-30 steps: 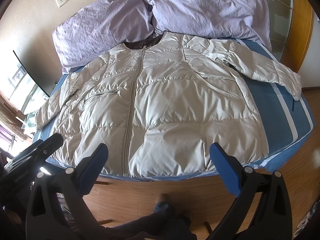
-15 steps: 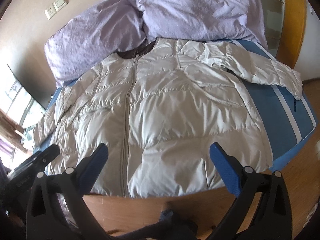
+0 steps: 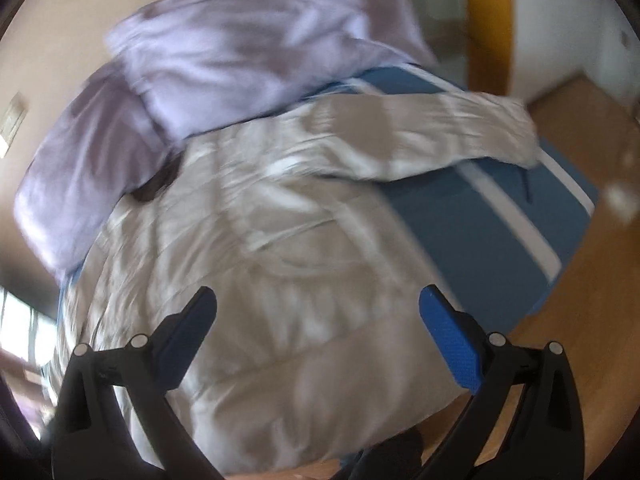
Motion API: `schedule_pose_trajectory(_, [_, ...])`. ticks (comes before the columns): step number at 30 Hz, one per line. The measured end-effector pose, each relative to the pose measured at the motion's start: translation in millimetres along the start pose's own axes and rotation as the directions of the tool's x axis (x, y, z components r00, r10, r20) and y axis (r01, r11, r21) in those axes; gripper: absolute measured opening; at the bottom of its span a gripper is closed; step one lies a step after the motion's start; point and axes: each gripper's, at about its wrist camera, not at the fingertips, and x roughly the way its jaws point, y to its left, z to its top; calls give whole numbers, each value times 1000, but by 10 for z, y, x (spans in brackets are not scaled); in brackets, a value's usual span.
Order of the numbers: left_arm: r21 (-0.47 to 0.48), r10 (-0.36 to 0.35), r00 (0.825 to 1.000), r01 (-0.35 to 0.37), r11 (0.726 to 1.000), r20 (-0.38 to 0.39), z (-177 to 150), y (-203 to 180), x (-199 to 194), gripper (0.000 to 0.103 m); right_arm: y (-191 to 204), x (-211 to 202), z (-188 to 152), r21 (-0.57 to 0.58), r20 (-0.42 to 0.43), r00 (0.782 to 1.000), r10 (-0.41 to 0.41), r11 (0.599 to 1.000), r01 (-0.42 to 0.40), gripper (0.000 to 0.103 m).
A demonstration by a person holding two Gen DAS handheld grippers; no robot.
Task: Fold large clothes
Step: 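Grasp the jacket sleeve cuff with the right gripper and lift it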
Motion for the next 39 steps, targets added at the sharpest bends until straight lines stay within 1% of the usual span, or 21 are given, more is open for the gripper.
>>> schedule_pose_trajectory(3, [-12, 12, 1000, -12, 1000, -8, 54, -37, 78, 102, -366, 119, 273, 60, 2, 999, -54, 997, 53, 101])
schedule_pose_trajectory(6, [-48, 21, 999, -23, 999, -32, 112, -52, 157, 102, -756, 280, 576, 131, -9, 994, -111, 985, 111, 101])
schedule_pose_trajectory(8, [-73, 22, 999, -25, 997, -42, 134, -71, 190, 102, -1044, 412, 777, 192, -27, 990, -141, 971, 144, 99])
schedule_pose_trajectory(10, [-92, 37, 998, -41, 995, -44, 155, -94, 215, 102, -1309, 544, 945, 244, -48, 986, -159, 955, 166, 93])
schedule_pose_trajectory(12, [-108, 53, 997, -58, 992, -48, 168, -111, 241, 102, -1567, 681, 1098, 291, -70, 983, -171, 939, 184, 91])
schedule_pose_trajectory(13, [-116, 57, 997, -63, 991, -52, 175, -113, 256, 102, -1695, 757, 1175, 305, -80, 978, -195, 929, 210, 91])
schedule_pose_trajectory(15, [-137, 68, 996, -76, 988, -62, 178, -117, 275, 102, -1823, 875, 1264, 313, -98, 967, -235, 915, 254, 90])
schedule_pose_trajectory(19, [-158, 80, 994, -90, 983, -69, 187, -125, 297, 102, -2069, 1080, 1361, 325, -133, 951, -281, 894, 309, 90])
schedule_pose_trajectory(22, [-167, 81, 994, -93, 982, -74, 192, -132, 318, 102, -2180, 1200, 1357, 347, -161, 948, -274, 884, 314, 87])
schedule_pose_trajectory(24, [-167, 82, 994, -94, 982, -77, 193, -144, 326, 102, -2216, 1258, 1340, 358, -176, 950, -257, 883, 305, 76])
schedule_pose_trajectory(25, [-165, 84, 993, -96, 982, -78, 194, -148, 330, 102, -2234, 1294, 1315, 364, -184, 953, -240, 884, 293, 72])
schedule_pose_trajectory(26, [-165, 84, 993, -97, 982, -80, 196, -149, 336, 102, -2214, 1322, 1317, 364, -182, 953, -242, 884, 294, 70])
schedule_pose_trajectory(27, [-165, 85, 993, -98, 981, -81, 193, -146, 339, 102, -2200, 1326, 1315, 357, -172, 953, -247, 886, 295, 63])
schedule_pose_trajectory(28, [-167, 85, 993, -98, 981, -82, 188, -141, 341, 102, -2170, 1316, 1308, 347, -169, 953, -251, 890, 296, 54])
schedule_pose_trajectory(29, [-169, 84, 993, -97, 981, -83, 185, -135, 343, 102, -2149, 1324, 1310, 338, -165, 955, -245, 896, 288, 49])
schedule_pose_trajectory(30, [-171, 82, 993, -96, 981, -83, 179, -122, 344, 102, -2128, 1331, 1318, 334, -164, 956, -242, 899, 284, 37])
schedule_pose_trajectory(31, [-173, 82, 993, -96, 980, -83, 174, -109, 341, 102, -2111, 1339, 1316, 338, -159, 964, -214, 905, 257, 28])
schedule_pose_trajectory(32, [-178, 84, 993, -98, 979, -82, 167, -85, 336, 102, -2084, 1338, 1321, 338, -158, 966, -204, 908, 247, 25])
schedule_pose_trajectory(34, [-189, 88, 993, -102, 977, -80, 157, -31, 328, 102, -1974, 1293, 1340, 306, -146, 963, -229, 915, 264, 19])
schedule_pose_trajectory(36, [-204, 90, 993, -104, 973, -77, 146, 37, 316, 102, -1861, 1240, 1388, 275, -123, 960, -252, 921, 277, 18])
schedule_pose_trajectory(39, [-225, 91, 993, -105, 969, -70, 132, 146, 296, 102, -1587, 1123, 1501, 219, -61, 962, -267, 936, 274, 17])
